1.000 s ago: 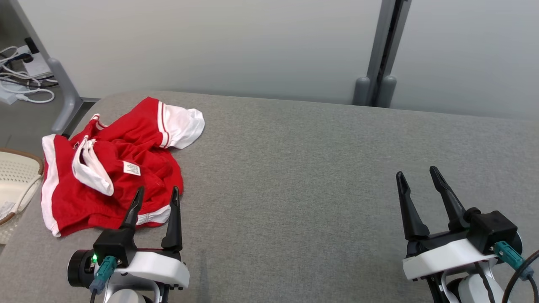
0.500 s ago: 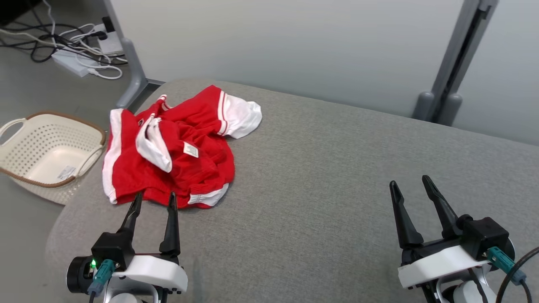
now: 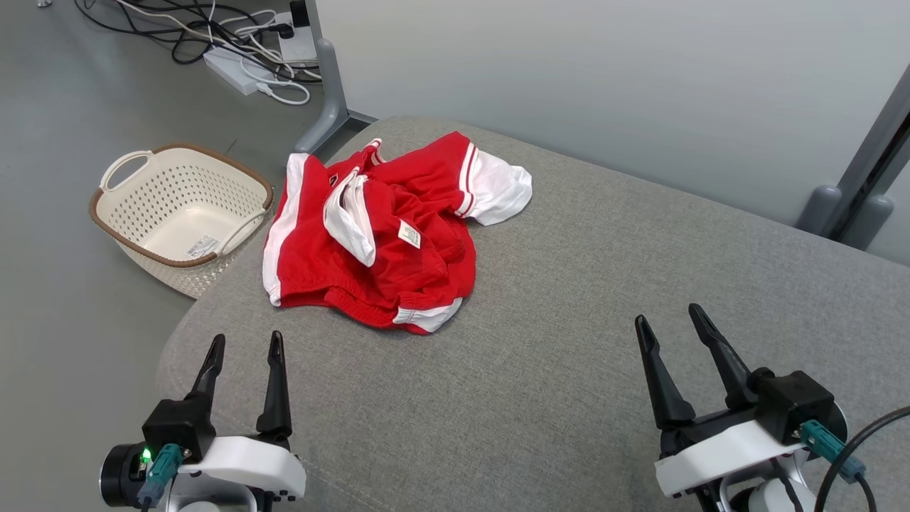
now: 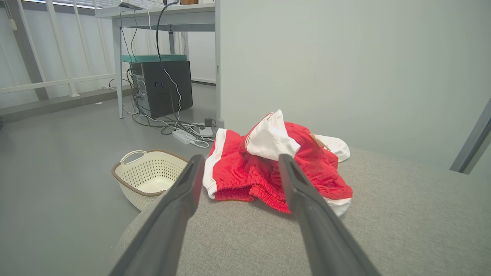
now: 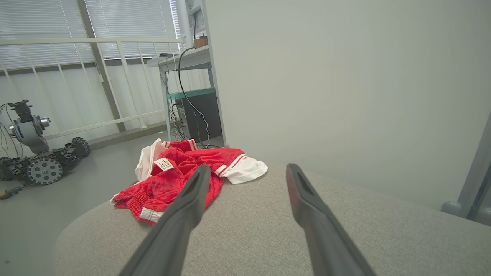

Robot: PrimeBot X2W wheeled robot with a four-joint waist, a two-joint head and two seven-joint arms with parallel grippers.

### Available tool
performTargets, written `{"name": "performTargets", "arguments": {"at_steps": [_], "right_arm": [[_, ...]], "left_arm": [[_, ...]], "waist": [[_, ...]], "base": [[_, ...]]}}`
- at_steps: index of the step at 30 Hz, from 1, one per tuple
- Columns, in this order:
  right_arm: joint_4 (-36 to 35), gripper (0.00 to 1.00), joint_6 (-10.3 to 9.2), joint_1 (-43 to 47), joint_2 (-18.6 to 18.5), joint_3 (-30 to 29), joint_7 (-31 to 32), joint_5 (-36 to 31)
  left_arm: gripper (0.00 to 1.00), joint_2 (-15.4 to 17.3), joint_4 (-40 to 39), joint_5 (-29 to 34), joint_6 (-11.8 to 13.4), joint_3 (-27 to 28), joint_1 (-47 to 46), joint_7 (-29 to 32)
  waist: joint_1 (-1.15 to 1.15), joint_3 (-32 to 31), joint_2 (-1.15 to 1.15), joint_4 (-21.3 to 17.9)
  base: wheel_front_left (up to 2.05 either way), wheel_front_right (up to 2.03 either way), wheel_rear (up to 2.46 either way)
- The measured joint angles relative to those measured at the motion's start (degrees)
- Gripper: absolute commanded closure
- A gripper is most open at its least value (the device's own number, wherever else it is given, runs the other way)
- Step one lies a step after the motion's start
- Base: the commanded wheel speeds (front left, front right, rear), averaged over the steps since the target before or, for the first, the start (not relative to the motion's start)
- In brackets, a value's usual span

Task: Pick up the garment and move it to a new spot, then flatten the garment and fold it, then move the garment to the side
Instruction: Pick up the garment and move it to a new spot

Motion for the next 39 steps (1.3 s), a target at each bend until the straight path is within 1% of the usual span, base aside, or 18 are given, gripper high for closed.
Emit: {"name": "performTargets", "arguments": {"at_steps": [3, 8, 13, 17, 20, 23, 28, 33, 39], "right_arm": [[0.20, 0.00, 0.00, -0.03, -0.03, 0.49, 0.00, 0.03], [0.44, 0.00, 0.00, -0.19, -0.02, 1.24, 0.00, 0.46], [0.42, 0.00, 0.00, -0.30, -0.01, 1.24, 0.00, 0.45], [0.36, 0.00, 0.00, -1.27, -0.02, 1.32, 0.00, 0.45], [0.40, 0.00, 0.00, -1.81, -0.02, 1.37, 0.01, 0.46], [0.36, 0.00, 0.00, -2.43, -0.02, 1.26, 0.01, 0.45], [0.46, 0.00, 0.00, -3.48, -0.01, 1.48, 0.00, 0.85], [0.58, 0.00, 0.00, -4.35, 0.01, 1.77, 0.00, 0.98], [0.45, 0.00, 0.00, -5.88, -0.07, 1.72, 0.00, 0.94]], "left_arm": [[0.00, -0.02, 0.10, 0.00, -0.03, 0.37, 0.01, 0.00], [0.00, -0.01, 0.29, -0.16, -0.21, 1.35, 0.49, 0.00], [0.00, -0.03, 1.34, -1.78, -1.59, 1.43, 0.01, 0.00], [0.00, 0.01, 2.41, -2.79, -2.54, 1.70, -2.81, 0.00], [0.00, 0.73, 3.52, -3.50, -3.10, 2.04, -5.29, 1.66], [0.00, 2.34, 3.63, -3.99, -3.82, 2.13, -9.12, 4.94], [0.00, 5.31, 5.64, -5.33, -4.45, 2.72, -15.64, 13.22], [0.00, 7.94, 9.45, -8.20, -4.34, 5.04, -23.21, 21.34], [0.00, 11.90, 15.33, -10.37, -3.55, 6.22, -31.70, 34.37]], "waist": [[0.00, -0.02, 0.00, 0.00], [0.00, -0.12, 0.00, -1.19], [0.00, 0.41, 0.00, -2.53], [0.00, 1.37, 0.00, -3.85], [0.00, 2.11, 0.00, -5.12], [0.00, 2.94, 0.00, -6.48], [0.00, 4.29, 0.00, -8.76], [0.00, 5.46, 0.00, -11.18], [0.00, 7.36, 0.00, -14.23]], "base": [[0.00, 0.00, 0.00], [0.00, 0.00, 0.00], [0.00, 0.00, 0.00], [0.00, 0.00, 0.00], [0.00, 0.00, 0.00], [0.00, 0.00, 0.00], [0.00, 0.00, 0.00], [0.00, 0.00, 0.00], [0.00, 0.00, 0.00]]}}
